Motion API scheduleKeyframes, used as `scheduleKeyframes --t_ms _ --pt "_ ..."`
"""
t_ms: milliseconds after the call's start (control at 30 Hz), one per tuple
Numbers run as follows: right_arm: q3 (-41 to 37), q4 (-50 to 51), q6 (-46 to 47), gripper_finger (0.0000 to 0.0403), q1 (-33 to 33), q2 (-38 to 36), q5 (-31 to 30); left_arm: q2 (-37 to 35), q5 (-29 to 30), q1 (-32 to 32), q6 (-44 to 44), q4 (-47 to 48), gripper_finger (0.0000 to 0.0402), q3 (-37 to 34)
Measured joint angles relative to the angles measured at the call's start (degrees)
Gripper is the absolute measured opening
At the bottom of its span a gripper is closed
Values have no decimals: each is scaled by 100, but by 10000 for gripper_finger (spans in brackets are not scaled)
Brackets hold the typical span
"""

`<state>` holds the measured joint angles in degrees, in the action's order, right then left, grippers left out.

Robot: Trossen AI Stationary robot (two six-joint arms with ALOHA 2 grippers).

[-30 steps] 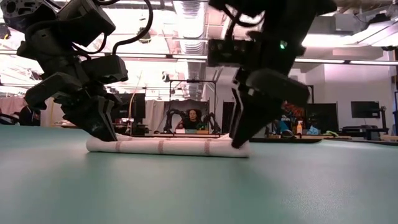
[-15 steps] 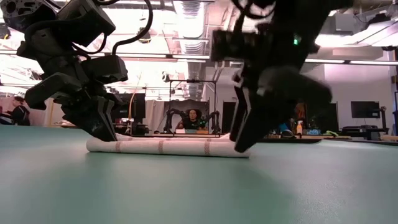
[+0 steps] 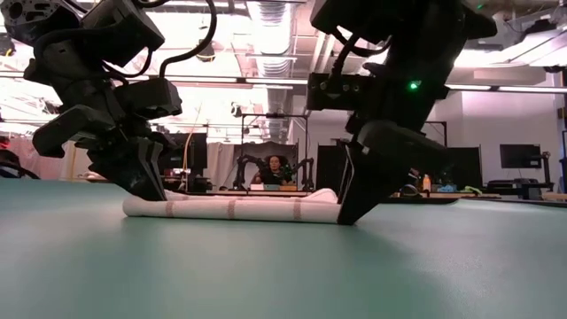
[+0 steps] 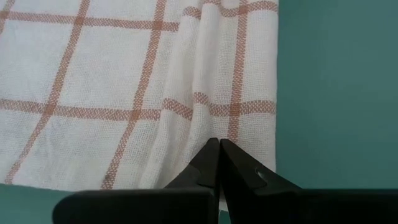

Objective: Roll towel
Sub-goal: Roll the white towel

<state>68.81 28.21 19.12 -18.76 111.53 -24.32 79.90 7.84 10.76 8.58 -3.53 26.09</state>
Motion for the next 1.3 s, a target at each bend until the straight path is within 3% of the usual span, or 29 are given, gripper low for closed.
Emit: scheduleKeyframes --t_ms 133,333,433,600,867,1167,1300 --pt "-134 16 545 165 108 -5 93 0 2 0 -1 -2 0 -1" --pt "-150 -1 595 67 191 7 117 0 -29 0 3 -6 0 0" --pt "-47 94 588 20 200 15 380 0 -551 -73 38 -15 0 -2" --pt "360 427 463 17 228 23 1083 1 -1633 -300 423 49 0 -2" --pt "839 535 50 17 482 43 3038 2 -1851 -402 562 59 0 -2" --pt "860 441 179 17 972 -3 3870 2 -2313 -407 771 279 0 -2" --pt "921 369 159 17 1105 -207 3941 2 -2329 -404 779 363 0 -2"
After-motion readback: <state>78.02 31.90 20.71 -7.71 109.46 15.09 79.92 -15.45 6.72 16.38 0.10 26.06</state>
